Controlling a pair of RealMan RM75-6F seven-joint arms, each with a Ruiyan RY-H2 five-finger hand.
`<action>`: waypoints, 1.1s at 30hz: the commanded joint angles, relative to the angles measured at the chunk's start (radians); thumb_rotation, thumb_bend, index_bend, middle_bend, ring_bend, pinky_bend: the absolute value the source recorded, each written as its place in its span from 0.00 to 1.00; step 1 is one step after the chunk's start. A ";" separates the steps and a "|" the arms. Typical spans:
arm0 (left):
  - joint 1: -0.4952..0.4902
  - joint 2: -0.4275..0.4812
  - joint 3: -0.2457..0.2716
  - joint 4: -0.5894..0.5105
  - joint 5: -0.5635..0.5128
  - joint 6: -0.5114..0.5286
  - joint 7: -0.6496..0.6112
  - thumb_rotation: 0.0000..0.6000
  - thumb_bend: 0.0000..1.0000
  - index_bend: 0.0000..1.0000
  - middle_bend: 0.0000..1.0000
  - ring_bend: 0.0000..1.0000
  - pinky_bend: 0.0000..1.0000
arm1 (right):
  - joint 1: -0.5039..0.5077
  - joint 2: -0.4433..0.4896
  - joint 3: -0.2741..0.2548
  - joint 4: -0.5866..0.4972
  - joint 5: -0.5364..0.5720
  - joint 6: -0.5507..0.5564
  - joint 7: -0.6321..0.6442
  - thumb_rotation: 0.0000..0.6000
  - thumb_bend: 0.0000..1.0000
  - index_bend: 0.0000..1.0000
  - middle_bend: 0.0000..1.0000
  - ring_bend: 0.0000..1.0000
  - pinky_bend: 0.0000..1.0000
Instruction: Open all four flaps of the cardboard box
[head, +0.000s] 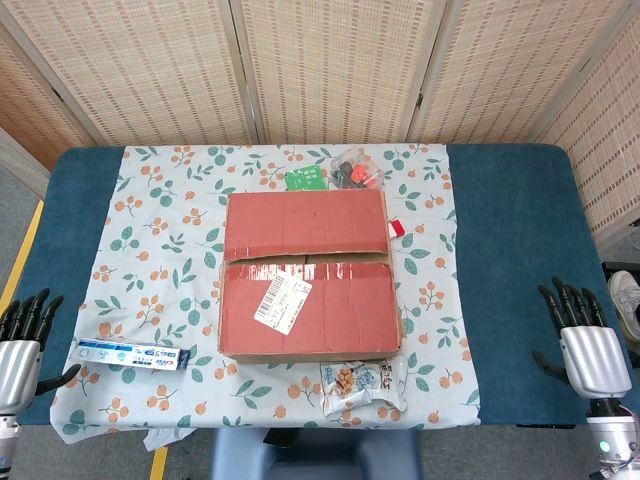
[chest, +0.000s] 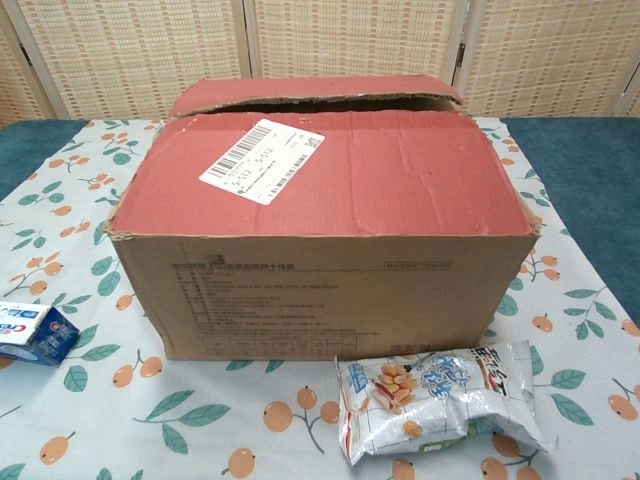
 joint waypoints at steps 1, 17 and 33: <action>0.000 0.000 -0.001 0.000 -0.003 -0.001 0.000 1.00 0.17 0.00 0.00 0.00 0.00 | 0.003 0.001 0.002 0.002 0.006 -0.007 0.000 1.00 0.26 0.00 0.00 0.00 0.00; -0.004 -0.002 -0.004 -0.005 -0.005 -0.010 -0.002 1.00 0.17 0.00 0.00 0.00 0.00 | 0.122 0.034 0.092 -0.097 0.014 -0.088 -0.119 1.00 0.26 0.00 0.00 0.00 0.00; 0.004 0.037 -0.003 0.031 0.014 0.002 -0.209 1.00 0.18 0.00 0.00 0.00 0.00 | 0.481 0.002 0.259 -0.199 0.272 -0.428 -0.284 1.00 0.26 0.00 0.00 0.00 0.00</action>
